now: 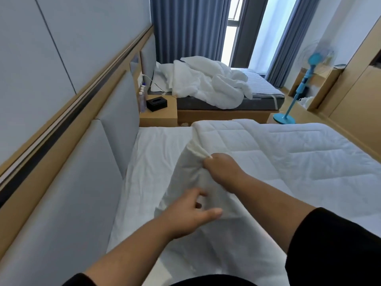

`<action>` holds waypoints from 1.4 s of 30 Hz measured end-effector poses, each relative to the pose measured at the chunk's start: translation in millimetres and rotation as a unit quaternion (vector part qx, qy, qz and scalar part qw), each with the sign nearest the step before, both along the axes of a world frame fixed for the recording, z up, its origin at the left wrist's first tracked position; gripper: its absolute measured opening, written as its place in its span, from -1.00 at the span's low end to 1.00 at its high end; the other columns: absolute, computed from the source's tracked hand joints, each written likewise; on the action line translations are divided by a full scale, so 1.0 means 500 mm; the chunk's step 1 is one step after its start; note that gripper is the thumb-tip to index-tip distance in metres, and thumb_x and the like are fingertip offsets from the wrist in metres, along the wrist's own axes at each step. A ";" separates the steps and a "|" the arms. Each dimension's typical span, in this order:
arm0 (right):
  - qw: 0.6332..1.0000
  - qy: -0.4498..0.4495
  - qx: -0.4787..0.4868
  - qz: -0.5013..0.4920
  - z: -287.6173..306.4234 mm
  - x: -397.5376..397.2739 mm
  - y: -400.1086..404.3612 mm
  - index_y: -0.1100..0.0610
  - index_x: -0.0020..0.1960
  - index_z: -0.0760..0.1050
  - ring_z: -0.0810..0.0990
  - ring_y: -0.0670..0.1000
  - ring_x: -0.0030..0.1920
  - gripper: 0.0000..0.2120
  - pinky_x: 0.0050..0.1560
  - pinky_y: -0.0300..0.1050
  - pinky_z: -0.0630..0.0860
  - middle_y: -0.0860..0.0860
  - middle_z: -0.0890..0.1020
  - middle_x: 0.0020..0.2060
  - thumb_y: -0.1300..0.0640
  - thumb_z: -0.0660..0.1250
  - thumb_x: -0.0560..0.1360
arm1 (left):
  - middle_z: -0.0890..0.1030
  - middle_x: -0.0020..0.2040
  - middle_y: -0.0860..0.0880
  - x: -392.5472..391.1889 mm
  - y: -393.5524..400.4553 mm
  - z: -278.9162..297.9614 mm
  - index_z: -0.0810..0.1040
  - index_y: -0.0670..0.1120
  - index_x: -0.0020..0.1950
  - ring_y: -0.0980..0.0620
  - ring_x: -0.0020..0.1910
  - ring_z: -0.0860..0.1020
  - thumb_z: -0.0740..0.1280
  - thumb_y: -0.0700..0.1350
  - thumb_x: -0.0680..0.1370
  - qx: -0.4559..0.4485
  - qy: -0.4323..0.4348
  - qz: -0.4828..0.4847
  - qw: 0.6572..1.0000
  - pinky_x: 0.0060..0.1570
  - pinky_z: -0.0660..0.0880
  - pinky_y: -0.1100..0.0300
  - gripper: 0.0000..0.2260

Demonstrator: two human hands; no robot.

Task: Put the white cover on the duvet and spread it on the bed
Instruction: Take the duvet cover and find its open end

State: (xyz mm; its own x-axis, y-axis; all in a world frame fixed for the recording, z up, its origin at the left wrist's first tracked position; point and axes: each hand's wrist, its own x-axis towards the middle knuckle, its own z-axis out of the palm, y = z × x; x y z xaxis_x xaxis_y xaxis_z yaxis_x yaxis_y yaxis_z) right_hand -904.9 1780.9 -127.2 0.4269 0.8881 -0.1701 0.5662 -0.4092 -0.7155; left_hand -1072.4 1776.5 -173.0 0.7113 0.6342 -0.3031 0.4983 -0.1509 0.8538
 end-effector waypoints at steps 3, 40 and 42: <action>0.998 0.055 0.017 -0.031 0.010 0.019 -0.009 0.13 -0.23 0.46 0.48 0.03 -0.25 -0.78 -0.29 -0.09 0.33 0.05 0.54 -0.25 0.08 0.22 0.57 | 0.45 0.29 0.14 0.100 -0.038 -0.016 0.26 0.15 0.33 0.15 0.21 0.52 0.51 0.39 0.23 -0.036 -0.061 0.101 0.992 0.24 0.51 0.13 -0.20; 0.984 -0.102 0.124 0.081 -0.006 0.498 0.036 0.16 0.04 0.67 0.59 0.16 0.04 -0.71 -0.02 -0.08 0.43 0.12 0.68 -0.01 0.32 0.18 0.55 | 0.53 -0.20 -0.05 0.155 0.067 0.039 0.52 -0.12 -0.04 -0.14 -0.13 0.49 0.22 -0.06 0.66 0.214 -0.019 0.554 0.804 -0.19 0.35 0.06 -0.82; 0.969 -0.147 0.177 0.089 0.061 0.522 0.063 0.12 0.11 0.65 0.56 0.14 0.03 -0.72 -0.02 -0.11 0.36 0.09 0.67 0.00 0.28 0.20 0.58 | 0.51 -0.22 -0.01 0.156 0.090 0.098 0.51 -0.12 -0.03 -0.12 -0.14 0.47 0.19 -0.03 0.68 0.270 -0.008 0.525 0.807 -0.19 0.33 0.07 -0.79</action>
State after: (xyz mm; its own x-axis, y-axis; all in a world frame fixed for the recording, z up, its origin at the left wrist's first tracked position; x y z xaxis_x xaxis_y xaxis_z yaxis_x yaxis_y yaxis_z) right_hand -643.9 1812.3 -96.6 0.2450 0.9327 0.2646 0.8059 -0.0442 -0.5904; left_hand -994.4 1821.3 -124.0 -0.3032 0.9266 0.2223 0.5829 -0.0042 0.8125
